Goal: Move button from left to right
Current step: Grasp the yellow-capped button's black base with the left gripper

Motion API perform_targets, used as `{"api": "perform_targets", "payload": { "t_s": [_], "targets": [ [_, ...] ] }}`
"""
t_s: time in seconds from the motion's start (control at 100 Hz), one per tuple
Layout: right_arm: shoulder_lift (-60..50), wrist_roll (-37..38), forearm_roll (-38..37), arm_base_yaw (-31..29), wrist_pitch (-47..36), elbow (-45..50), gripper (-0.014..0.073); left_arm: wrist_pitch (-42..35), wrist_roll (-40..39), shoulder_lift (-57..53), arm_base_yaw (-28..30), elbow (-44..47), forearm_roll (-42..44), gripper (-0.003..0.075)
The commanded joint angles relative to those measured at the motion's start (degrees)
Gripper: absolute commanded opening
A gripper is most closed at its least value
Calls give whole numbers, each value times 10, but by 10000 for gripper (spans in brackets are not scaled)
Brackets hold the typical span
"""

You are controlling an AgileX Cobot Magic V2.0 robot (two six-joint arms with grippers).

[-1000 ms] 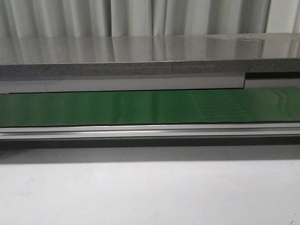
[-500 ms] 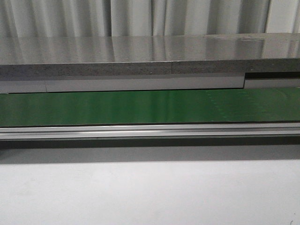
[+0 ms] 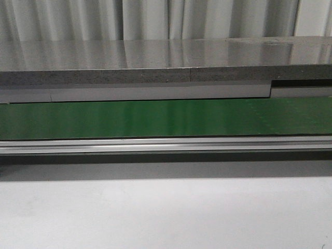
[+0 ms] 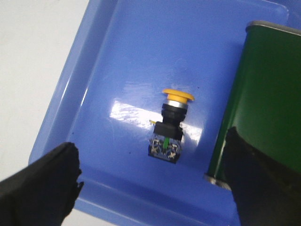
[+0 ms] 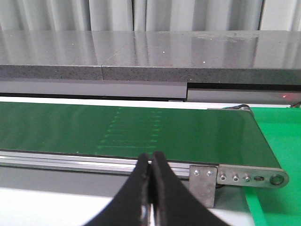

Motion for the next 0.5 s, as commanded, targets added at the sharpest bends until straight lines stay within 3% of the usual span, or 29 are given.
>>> {"api": "perform_targets", "payload": {
  "t_s": [0.0,0.49],
  "targets": [
    [-8,-1,-7,-2,-46,-10,-68,-15,4,25,2,-45,-6,584],
    [-8,-1,-7,-2,-46,-10,-68,-11,4,150,2,-89,-11,584]
  ]
}}
